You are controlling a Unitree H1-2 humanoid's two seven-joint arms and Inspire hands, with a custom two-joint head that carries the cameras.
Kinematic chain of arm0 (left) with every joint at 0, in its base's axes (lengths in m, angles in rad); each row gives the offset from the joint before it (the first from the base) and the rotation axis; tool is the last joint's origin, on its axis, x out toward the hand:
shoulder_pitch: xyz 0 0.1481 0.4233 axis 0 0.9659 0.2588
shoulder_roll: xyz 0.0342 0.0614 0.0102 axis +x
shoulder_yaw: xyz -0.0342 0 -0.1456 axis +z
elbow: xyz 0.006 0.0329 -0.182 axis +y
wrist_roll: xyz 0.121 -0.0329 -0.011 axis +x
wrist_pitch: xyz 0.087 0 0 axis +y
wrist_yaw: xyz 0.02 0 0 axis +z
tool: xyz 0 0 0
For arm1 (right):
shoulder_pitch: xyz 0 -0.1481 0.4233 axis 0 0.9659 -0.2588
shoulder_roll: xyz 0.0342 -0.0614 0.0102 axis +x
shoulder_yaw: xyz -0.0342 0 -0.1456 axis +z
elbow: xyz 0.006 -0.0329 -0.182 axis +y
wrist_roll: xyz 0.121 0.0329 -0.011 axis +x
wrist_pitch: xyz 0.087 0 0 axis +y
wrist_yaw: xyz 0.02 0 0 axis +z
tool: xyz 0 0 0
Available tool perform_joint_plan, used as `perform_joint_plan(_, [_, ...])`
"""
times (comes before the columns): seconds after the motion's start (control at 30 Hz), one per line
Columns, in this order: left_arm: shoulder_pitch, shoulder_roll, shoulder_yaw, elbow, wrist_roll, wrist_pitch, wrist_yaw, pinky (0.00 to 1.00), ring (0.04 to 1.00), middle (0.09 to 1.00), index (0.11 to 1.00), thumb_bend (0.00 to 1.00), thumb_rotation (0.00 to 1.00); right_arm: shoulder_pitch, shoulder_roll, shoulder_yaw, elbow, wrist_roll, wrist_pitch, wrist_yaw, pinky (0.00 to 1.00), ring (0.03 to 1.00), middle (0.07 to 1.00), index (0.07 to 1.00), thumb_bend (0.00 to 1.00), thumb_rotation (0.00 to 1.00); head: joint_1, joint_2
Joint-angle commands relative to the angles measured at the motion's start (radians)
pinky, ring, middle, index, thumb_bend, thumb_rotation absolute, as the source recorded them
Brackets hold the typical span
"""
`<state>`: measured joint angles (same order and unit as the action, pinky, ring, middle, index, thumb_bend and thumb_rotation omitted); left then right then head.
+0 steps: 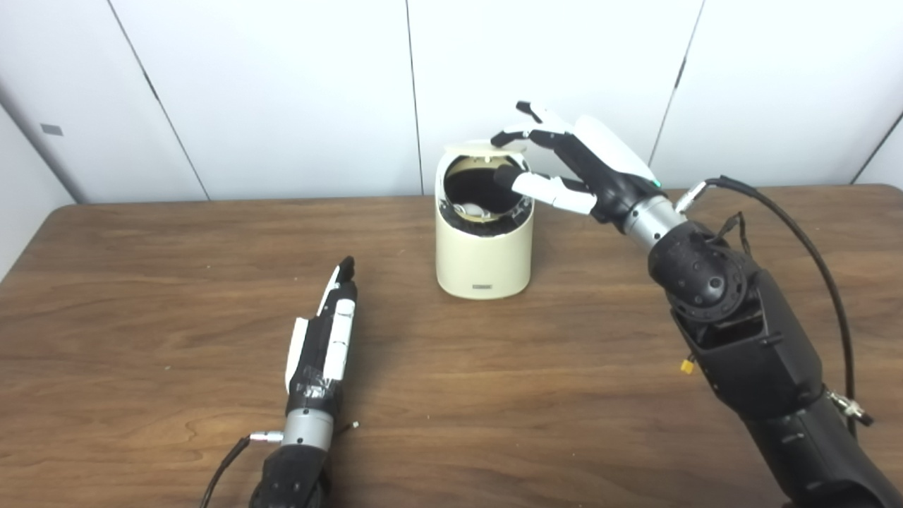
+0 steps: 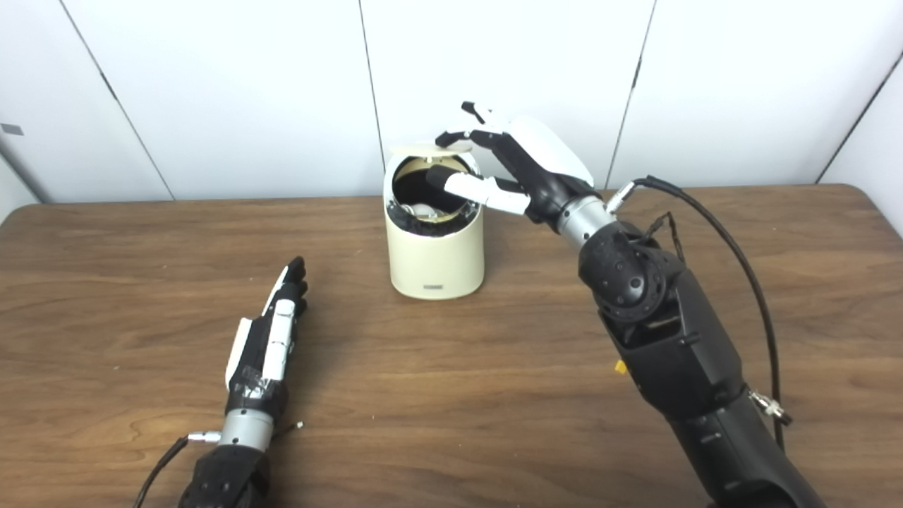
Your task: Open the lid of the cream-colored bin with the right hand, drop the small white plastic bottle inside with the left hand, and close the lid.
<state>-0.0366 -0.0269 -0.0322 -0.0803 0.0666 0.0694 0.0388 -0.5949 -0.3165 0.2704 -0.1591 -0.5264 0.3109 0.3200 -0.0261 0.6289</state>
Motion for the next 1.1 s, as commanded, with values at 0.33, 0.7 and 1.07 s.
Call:
perform_joint_plan(0.33, [-0.015, -0.015, -0.004, -0.019, 0.017, 0.032, 0.01, 1.0, 0.993, 0.999, 0.989, 0.57, 1.0, -0.003, -0.019, 0.059, -0.036, -0.054, -0.036, 0.028, 1.0, 1.0, 0.986, 0.732, 0.64, 1.0, 0.008, 0.009])
perform_joint_plan(0.7, [-0.016, -0.018, -0.006, -0.035, 0.034, 0.055, 0.015, 1.0, 0.997, 0.992, 0.976, 0.6, 1.0, 0.025, -0.042, 0.045, -0.038, -0.055, -0.05, 0.045, 1.0, 1.0, 0.995, 0.73, 0.61, 1.0, 0.012, 0.015])
perform_joint_plan(1.07, [-0.016, -0.024, -0.003, -0.032, 0.041, 0.052, 0.017, 1.0, 0.996, 0.992, 0.973, 0.6, 1.0, 0.04, -0.048, 0.031, -0.037, -0.051, -0.057, 0.048, 1.0, 1.0, 0.997, 0.737, 0.61, 1.0, 0.015, 0.021])
